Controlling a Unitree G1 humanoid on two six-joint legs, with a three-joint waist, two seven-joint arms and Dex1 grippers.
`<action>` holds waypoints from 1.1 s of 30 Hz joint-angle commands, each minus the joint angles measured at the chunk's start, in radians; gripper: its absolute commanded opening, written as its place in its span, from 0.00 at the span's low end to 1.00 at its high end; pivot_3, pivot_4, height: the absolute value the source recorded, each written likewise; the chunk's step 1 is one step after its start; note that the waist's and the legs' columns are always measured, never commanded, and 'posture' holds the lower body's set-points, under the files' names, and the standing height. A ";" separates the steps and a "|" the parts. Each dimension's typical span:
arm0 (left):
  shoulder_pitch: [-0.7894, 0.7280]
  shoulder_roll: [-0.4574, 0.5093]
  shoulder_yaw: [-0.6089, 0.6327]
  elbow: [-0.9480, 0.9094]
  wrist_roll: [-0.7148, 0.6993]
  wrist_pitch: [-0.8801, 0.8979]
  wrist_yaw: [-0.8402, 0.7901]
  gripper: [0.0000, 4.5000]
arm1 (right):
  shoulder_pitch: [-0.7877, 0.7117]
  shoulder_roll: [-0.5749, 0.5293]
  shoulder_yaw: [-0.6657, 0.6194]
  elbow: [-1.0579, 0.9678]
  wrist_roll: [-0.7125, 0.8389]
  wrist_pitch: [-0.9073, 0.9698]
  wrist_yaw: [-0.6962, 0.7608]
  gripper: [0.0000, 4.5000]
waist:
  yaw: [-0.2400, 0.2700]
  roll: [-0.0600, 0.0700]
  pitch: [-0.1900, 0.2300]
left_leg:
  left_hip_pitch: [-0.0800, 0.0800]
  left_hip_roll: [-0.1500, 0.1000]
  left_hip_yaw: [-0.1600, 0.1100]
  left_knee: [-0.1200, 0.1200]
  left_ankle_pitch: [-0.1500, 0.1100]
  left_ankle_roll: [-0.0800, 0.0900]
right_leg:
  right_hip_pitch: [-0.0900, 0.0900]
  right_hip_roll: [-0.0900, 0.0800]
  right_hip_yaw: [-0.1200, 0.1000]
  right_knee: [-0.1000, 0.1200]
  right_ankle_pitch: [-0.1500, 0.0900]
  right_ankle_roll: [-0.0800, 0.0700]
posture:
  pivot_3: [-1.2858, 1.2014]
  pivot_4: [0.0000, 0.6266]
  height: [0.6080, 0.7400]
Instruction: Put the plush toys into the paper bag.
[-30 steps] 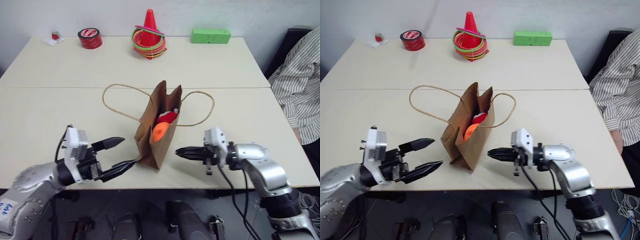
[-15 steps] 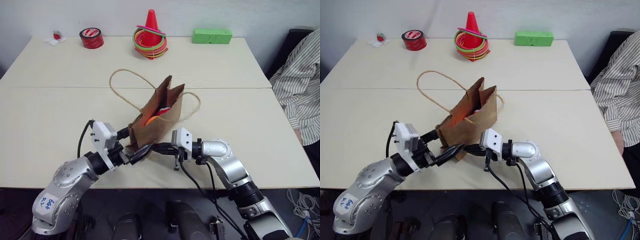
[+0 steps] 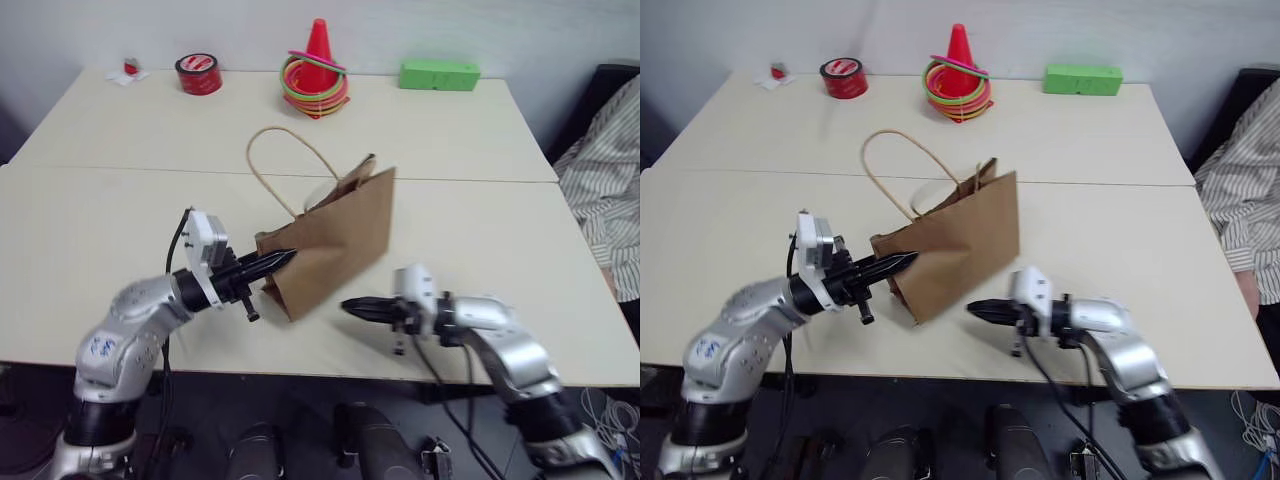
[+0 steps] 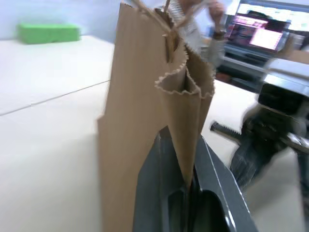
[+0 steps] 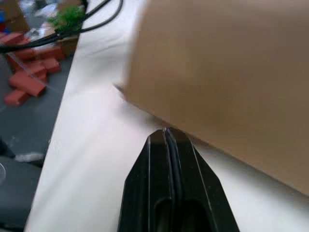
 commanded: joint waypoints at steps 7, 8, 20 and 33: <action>-0.246 0.084 -0.115 0.396 0.107 -0.215 -0.510 0.01 | 0.241 -0.264 -0.398 0.060 0.039 -0.199 0.143 0.00 | 0.000 0.000 0.000 | 0.008 -0.001 -0.002 -0.001 0.000 0.001 | 0.010 0.000 -0.002 -0.003 0.000 0.000 | 0.52 0.24 1.00; -0.261 0.087 -0.127 0.436 0.134 -0.252 -0.540 0.01 | 0.246 -0.265 -0.412 0.069 0.044 -0.216 0.144 0.00 | -0.002 0.000 0.000 | 0.012 -0.001 -0.002 -0.003 0.000 0.001 | 0.013 0.000 -0.002 -0.004 0.000 0.000 | 0.52 0.24 1.00; -0.309 0.114 -0.061 0.628 0.269 -0.371 -0.500 0.35 | 0.180 -0.190 -0.393 -0.012 0.150 -0.150 0.072 0.21 | -0.008 0.000 0.000 | 0.014 0.004 -0.001 -0.003 0.000 0.000 | 0.015 0.000 0.000 -0.002 0.000 0.000 | 0.52 0.24 1.00; 0.287 0.302 0.388 0.302 0.249 -0.361 -0.316 1.00 | -0.083 -0.342 -0.337 0.201 0.122 -0.179 0.268 1.00 | -0.020 0.001 0.001 | 0.015 0.007 0.000 -0.004 -0.002 0.001 | 0.014 -0.001 -0.001 -0.002 -0.002 -0.002 | 0.52 0.24 1.00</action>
